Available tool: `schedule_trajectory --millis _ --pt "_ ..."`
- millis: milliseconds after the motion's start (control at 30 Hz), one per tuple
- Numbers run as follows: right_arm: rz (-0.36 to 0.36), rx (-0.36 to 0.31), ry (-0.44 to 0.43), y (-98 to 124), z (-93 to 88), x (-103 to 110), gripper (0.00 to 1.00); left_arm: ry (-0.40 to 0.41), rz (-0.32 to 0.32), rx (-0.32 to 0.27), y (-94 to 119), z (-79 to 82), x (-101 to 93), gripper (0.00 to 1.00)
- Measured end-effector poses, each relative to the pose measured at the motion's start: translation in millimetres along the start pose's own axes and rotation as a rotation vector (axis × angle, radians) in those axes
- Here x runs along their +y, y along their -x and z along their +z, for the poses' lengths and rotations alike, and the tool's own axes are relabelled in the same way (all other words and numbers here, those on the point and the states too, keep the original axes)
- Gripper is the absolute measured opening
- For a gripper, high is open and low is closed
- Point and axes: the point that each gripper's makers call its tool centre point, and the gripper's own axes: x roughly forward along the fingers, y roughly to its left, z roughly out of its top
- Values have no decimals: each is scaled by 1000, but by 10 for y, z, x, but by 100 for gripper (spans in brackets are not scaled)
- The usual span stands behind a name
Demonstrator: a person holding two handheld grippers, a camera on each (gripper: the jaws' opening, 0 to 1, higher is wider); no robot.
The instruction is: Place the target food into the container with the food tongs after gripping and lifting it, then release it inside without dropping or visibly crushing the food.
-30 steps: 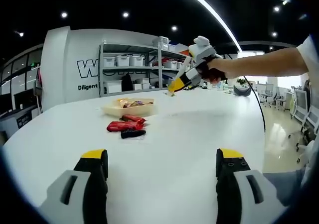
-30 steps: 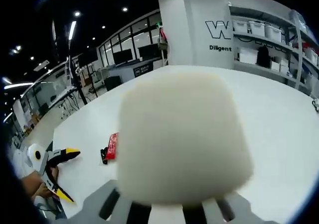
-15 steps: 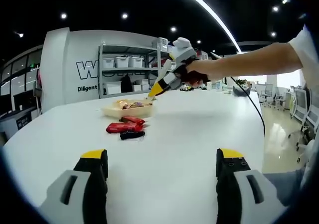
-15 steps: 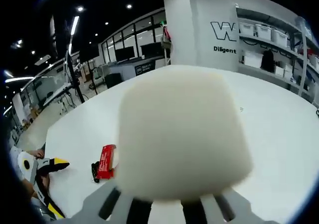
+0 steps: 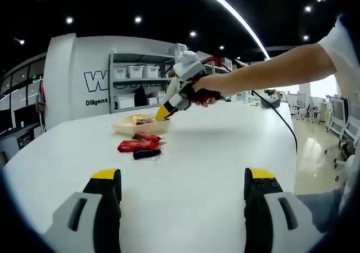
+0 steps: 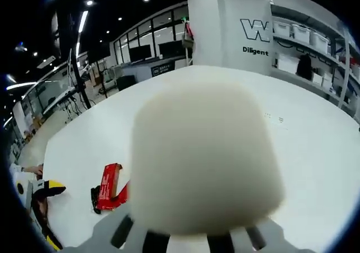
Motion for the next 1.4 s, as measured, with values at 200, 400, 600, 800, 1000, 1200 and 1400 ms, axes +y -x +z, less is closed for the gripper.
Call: schedule_trajectory --millis 200,400,600,800,1000,1200,1400 --pt "-8 11 -12 -11 -28 -26 14 -1 1 -1 -14 -14 40 89" --pt "-1 -5 -11 55 11 7 15 4 -3 -3 -16 -10 30 89" --pt "-2 -31 -6 132 88 26 15 7 0 -3 -12 -2 17 89" --pt "8 -63 -6 259 173 86 14 10 -1 2 -10 -11 10 89" --pt "25 -77 -7 397 160 145 14 12 0 3 -8 -13 5 88" --pt "53 -116 -98 638 102 254 14 16 -5 7 -5 -15 -21 88" --pt "57 -141 -136 808 1 199 15 17 -8 14 -3 -24 -33 88"
